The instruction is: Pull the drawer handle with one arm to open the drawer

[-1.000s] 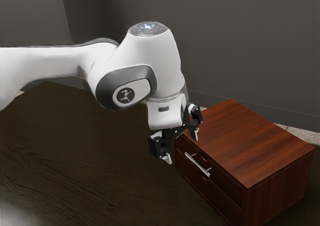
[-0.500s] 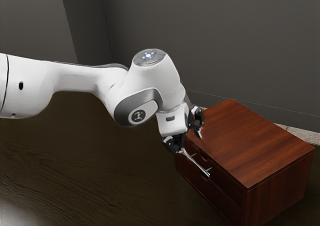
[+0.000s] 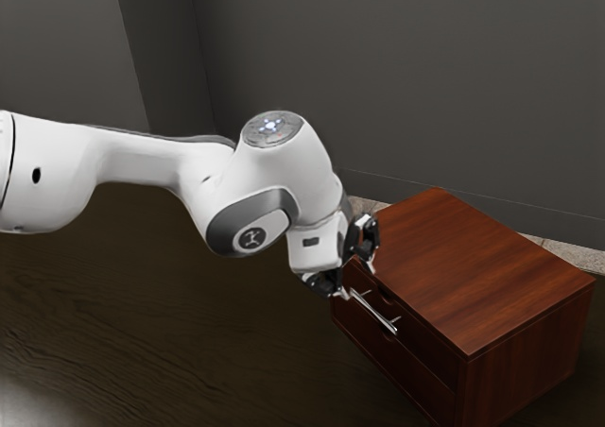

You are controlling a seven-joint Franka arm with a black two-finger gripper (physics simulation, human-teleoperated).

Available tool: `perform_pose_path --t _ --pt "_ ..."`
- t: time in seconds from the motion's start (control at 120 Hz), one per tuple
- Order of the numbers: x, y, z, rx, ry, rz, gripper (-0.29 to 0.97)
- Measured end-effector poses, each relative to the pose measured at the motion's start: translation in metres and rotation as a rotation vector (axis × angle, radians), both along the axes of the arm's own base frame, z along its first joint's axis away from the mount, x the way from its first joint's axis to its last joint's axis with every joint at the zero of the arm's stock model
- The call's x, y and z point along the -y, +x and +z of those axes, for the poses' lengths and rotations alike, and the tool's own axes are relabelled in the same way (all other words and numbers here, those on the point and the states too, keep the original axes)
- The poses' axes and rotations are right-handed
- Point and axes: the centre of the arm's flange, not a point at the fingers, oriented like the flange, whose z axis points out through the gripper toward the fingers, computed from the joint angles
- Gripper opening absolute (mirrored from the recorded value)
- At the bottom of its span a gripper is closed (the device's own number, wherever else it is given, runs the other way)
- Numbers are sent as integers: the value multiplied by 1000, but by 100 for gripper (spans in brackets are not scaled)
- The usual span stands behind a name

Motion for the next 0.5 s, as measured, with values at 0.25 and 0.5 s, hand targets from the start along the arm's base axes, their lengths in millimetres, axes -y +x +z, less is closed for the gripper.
perform_pose_path --t 0.25,0.5 --pt "4 -14 -10 5 0 -34 29" --pt "23 -23 -22 -3 -20 -68 27"
